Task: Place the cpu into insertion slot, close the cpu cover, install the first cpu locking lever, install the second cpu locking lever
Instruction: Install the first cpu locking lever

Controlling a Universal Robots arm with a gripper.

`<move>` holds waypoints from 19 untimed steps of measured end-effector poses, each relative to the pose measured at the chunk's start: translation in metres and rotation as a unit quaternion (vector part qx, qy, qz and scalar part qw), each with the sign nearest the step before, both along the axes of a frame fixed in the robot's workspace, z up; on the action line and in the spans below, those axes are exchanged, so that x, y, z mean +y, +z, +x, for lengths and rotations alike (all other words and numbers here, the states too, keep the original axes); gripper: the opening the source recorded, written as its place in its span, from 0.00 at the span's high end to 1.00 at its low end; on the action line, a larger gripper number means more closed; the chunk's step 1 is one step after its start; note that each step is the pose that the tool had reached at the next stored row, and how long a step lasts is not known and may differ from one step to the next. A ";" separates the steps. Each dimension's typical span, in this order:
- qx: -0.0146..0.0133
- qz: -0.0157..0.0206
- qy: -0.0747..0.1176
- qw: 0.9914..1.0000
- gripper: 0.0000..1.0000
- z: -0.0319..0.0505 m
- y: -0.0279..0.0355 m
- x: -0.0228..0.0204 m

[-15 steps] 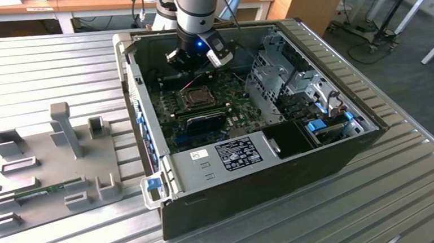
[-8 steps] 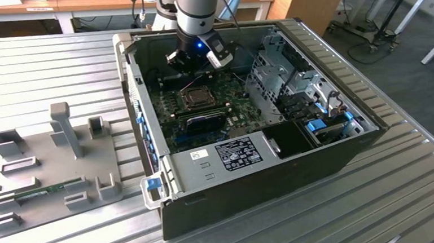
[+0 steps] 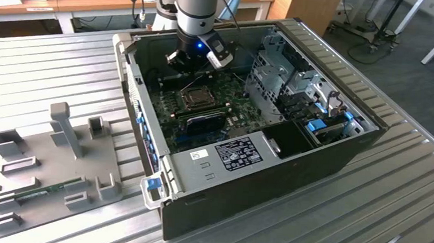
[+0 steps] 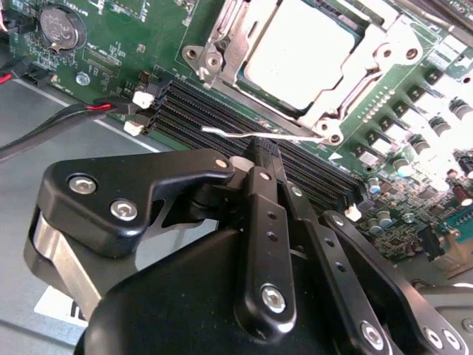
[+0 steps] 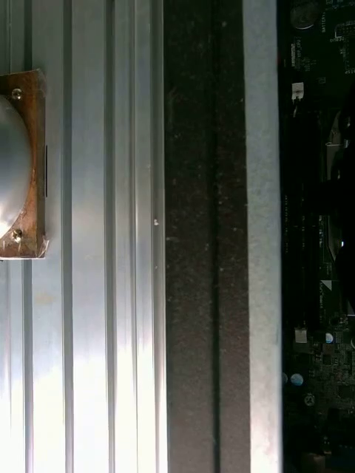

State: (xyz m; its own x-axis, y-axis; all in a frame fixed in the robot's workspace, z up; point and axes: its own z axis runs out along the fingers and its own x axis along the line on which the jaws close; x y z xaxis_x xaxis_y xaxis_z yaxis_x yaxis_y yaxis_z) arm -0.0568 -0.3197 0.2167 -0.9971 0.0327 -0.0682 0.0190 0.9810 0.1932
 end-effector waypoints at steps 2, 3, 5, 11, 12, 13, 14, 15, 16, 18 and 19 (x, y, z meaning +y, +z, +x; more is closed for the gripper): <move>0.000 0.000 0.000 1.000 0.90 0.0008 -0.0002 0.0000; 0.000 0.000 0.000 1.000 0.90 0.0009 -0.0002 -0.0001; 0.000 0.000 0.000 1.000 0.90 0.0009 -0.0002 0.0000; 0.000 0.000 0.000 1.000 0.90 0.0020 -0.0006 0.0000; 0.000 0.000 0.000 1.000 0.90 0.0021 -0.0006 0.0000; 0.000 0.000 0.000 1.000 0.90 0.0022 -0.0006 0.0000; 0.000 0.000 0.000 1.000 0.90 0.0022 -0.0006 0.0000; 0.000 0.000 0.000 1.000 0.90 0.0022 -0.0006 0.0000; 0.000 0.000 0.000 1.000 0.90 0.0023 -0.0006 -0.0001; 0.000 0.000 0.000 1.000 0.90 0.0023 -0.0006 -0.0007; 0.000 0.000 0.000 1.000 0.90 0.0022 -0.0007 -0.0009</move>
